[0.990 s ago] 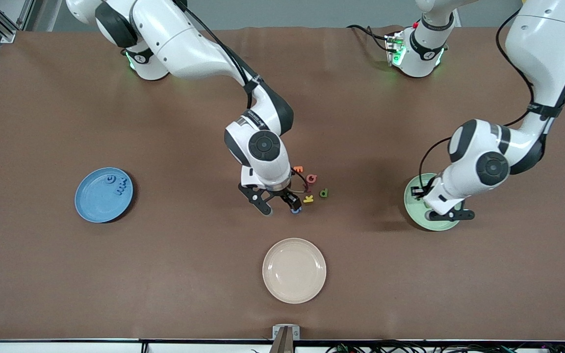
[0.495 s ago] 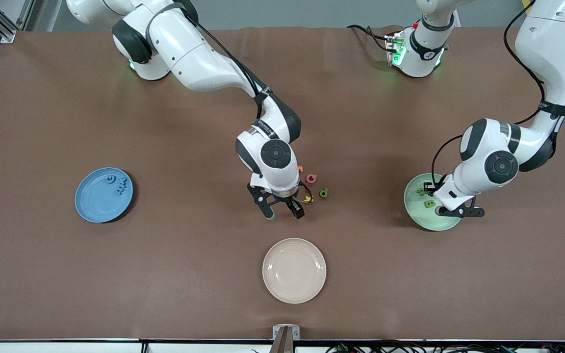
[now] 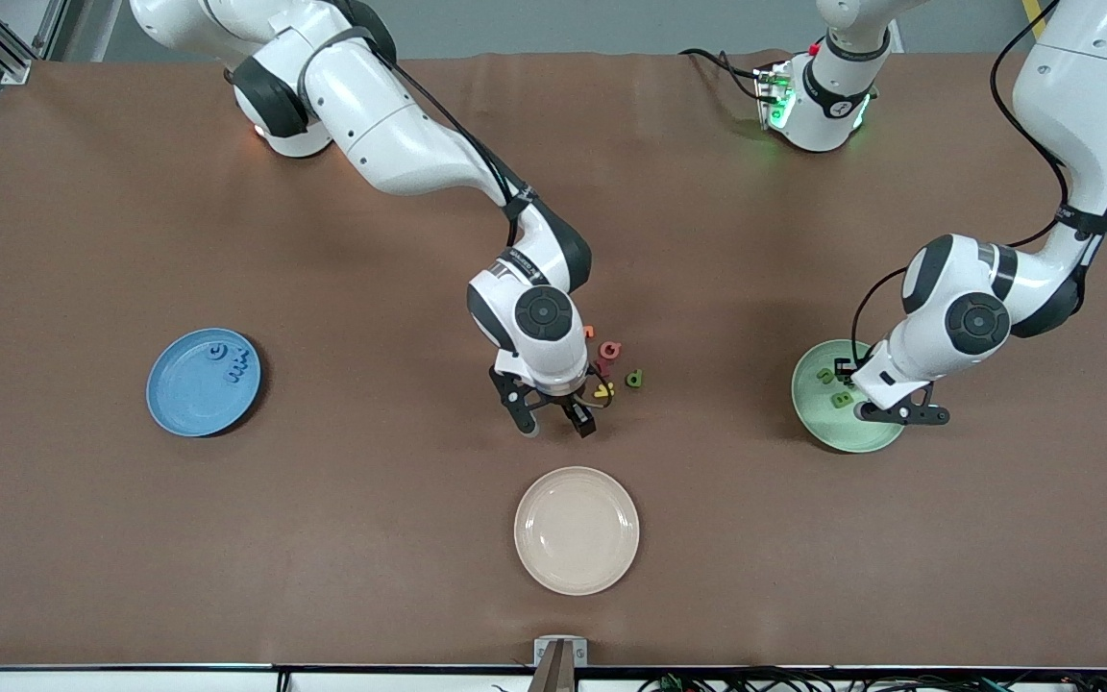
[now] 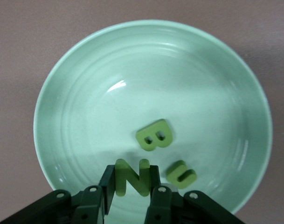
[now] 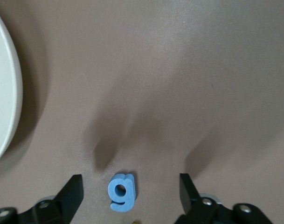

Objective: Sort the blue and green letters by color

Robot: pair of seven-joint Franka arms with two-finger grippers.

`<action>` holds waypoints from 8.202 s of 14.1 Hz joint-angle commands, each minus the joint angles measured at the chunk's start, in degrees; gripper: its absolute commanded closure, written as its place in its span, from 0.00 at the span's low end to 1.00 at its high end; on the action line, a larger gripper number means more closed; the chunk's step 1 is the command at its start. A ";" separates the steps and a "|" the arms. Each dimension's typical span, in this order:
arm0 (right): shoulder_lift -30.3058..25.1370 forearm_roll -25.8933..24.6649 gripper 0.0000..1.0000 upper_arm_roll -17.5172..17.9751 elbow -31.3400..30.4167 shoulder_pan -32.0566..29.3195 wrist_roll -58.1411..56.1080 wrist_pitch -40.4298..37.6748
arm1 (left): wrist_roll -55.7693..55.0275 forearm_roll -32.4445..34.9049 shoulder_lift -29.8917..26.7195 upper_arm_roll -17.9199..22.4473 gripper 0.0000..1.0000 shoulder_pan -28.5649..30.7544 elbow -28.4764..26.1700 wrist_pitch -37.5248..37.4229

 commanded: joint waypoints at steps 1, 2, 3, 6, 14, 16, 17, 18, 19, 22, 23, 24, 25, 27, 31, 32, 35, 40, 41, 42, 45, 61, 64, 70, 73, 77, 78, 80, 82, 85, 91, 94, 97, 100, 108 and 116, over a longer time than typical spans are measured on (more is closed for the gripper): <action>2.00 -0.31 0.13 -0.55 2.59 0.50 0.90 0.98 | 0.23 1.67 0.41 -0.87 0.70 1.28 -0.87 1.59; 2.09 -0.31 0.15 -0.55 2.59 0.50 0.90 1.68 | 0.32 1.67 0.32 -0.87 0.51 1.28 -0.87 1.59; 2.44 -0.31 0.19 -0.55 2.59 0.50 0.90 1.86 | 0.93 1.67 0.23 -0.87 0.45 1.28 -0.87 1.59; 2.71 -0.22 0.29 -0.38 2.68 0.50 0.90 2.04 | 1.90 1.67 -1.25 -1.04 0.25 1.19 -0.96 0.28; 2.97 -0.13 0.41 0.85 2.68 0.68 1.08 3.97 | -14.51 0.71 -2.14 -13.52 0.15 -0.91 1.67 -5.79; 2.97 -0.05 0.42 1.03 2.68 0.59 1.08 4.15 | -18.73 0.71 -0.65 -13.52 0.15 -4.59 3.43 -5.79; 2.97 -0.05 0.44 1.20 2.68 0.68 1.08 4.06 | -20.67 0.71 0.48 -13.52 0.15 -6.27 4.57 -5.71; 2.97 -0.05 0.46 1.21 2.59 0.68 1.08 4.06 | -22.34 0.71 1.54 -13.52 0.13 -7.94 5.71 -5.71; 2.97 -0.05 0.51 1.21 2.59 0.68 1.08 4.06 | -23.75 0.80 2.42 -13.52 0.13 -9.78 6.85 -5.62; 3.15 -0.05 0.74 1.21 2.59 0.59 0.99 3.97 | -28.05 1.06 5.76 -13.35 0.13 -14.35 10.89 -5.53; 3.06 0.04 0.84 1.21 2.59 0.59 0.99 3.88 | -29.29 1.32 6.64 -13.17 0.13 -15.85 11.95 -5.36; 3.06 0.04 0.95 1.21 2.59 0.50 0.99 3.71 | -30.34 1.50 7.87 -13.09 0.13 -17.08 13.18 -5.36; 3.06 0.13 0.99 1.29 2.59 0.33 0.99 3.44 | -31.05 1.59 8.75 -13.00 0.13 -17.88 14.06 -5.18; 2.89 0.22 1.00 1.38 2.59 -0.20 0.90 1.87 | -32.54 1.59 10.68 -12.56 0.13 -19.46 15.82 -4.83; 0.61 0.31 1.00 3.39 2.59 -3.00 -3.66 -5.60 | -34.66 1.32 12.97 -8.35 0.13 -24.64 18.11 -1.50; -0.18 0.31 1.00 4.10 2.68 -4.15 -5.15 -7.70 | -34.66 1.24 13.41 -7.21 0.13 -25.87 18.81 -1.31; -2.91 0.39 1.00 4.28 2.68 -5.91 -11.47 -14.99 | -35.71 1.32 16.48 -5.53 0.13 -28.51 22.24 -1.31; -9.84 0.66 1.00 4.02 1.54 -10.91 -29.30 -26.34 | -36.24 1.41 17.37 -1.75 0.14 -32.91 22.51 -1.22; -11.34 0.57 1.00 4.02 0.06 -11.80 -32.90 -28.96 | -36.15 1.50 17.37 -1.66 0.14 -32.91 22.42 -1.22; -12.83 0.57 1.00 3.93 -1.26 -13.11 -35.98 -30.12 | -36.24 1.50 17.37 -1.66 0.16 -32.91 22.42 -1.22; -20.73 0.48 1.00 3.84 -11.78 -16.80 -45.03 -29.26 | -36.24 1.50 17.37 -1.66 0.25 -33.00 22.33 -1.31; -48.62 -4.70 1.00 3.58 -68.33 -44.39 -100.85 7.64 | -37.55 1.50 17.81 -1.66 0.60 -33.88 21.98 -1.40; -47.74 -4.70 1.00 3.58 -68.78 -50.11 -110.86 11.69 | -38.35 1.50 17.81 -1.14 0.69 -33.97 21.98 -1.40; -43.26 -4.62 0.98 3.67 -68.34 -56.44 -121.08 18.47 | -41.69 1.59 16.41 -0.87 0.85 -32.66 20.67 -2.10; -42.99 -4.35 0.24 3.67 -68.07 -56.54 -120.48 17.77 | -41.17 1.67 12.55 -1.39 0.85 -29.67 17.60 -2.89; -43.26 -4.35 0.00 3.75 -67.38 -56.28 -120.39 16.02 | -38.63 1.41 6.75 -5.16 0.87 -22.14 11.54 -4.39; -43.43 -4.35 0.00 3.75 -67.02 -56.10 -120.30 14.01 | -36.70 1.41 5.87 -7.61 0.87 -18.01 10.04 -4.39; -44.65 -4.09 0.00 4.10 -66.40 -55.40 -118.47 9.88 | -32.75 1.50 4.63 -11.57 0.87 -10.54 7.32 -4.56; -47.29 -4.00 0.00 4.02 -66.40 -52.16 -112.69 6.54 | -28.88 1.50 4.02 -12.91 0.87 -6.13 6.25 -6.40; -52.82 -4.09 0.00 4.02 -66.23 -46.80 -104.07 -0.92 | -24.13 1.59 3.66 -12.91 0.87 -0.77 6.51 -7.29; -56.97 -4.53 0.00 4.02 -50.01 -41.51 -97.09 -29.64 | -14.63 1.67 2.69 -12.82 0.87 8.11 7.48 -7.38; -56.70 -4.70 0.00 3.93 -39.98 -41.69 -97.80 -40.04 | -11.47 2.29 3.30 -12.47 0.87 10.50 8.35 -7.38; -56.53 -8.11 0.00 3.58 -32.06 -42.21 -105.59 -43.84 | -10.93 4.04 4.97 -12.21 0.87 11.38 9.67 -7.38; -56.53 -7.87 0.00 3.58 -29.76 -45.28 -106.68 -45.59 | -10.84 4.92 6.73 -12.12 0.87 11.21 10.99 -7.38; -55.74 -5.49 0.00 3.75 -23.26 -47.40 -105.98 -49.55 | -11.02 8.35 10.78 -11.77 0.84 10.77 12.84 -6.76; -56.26 -4.26 0.00 3.75 -23.60 -47.75 -106.76 -52.10 | -10.84 10.55 11.39 -11.33 0.51 10.68 12.84 -6.32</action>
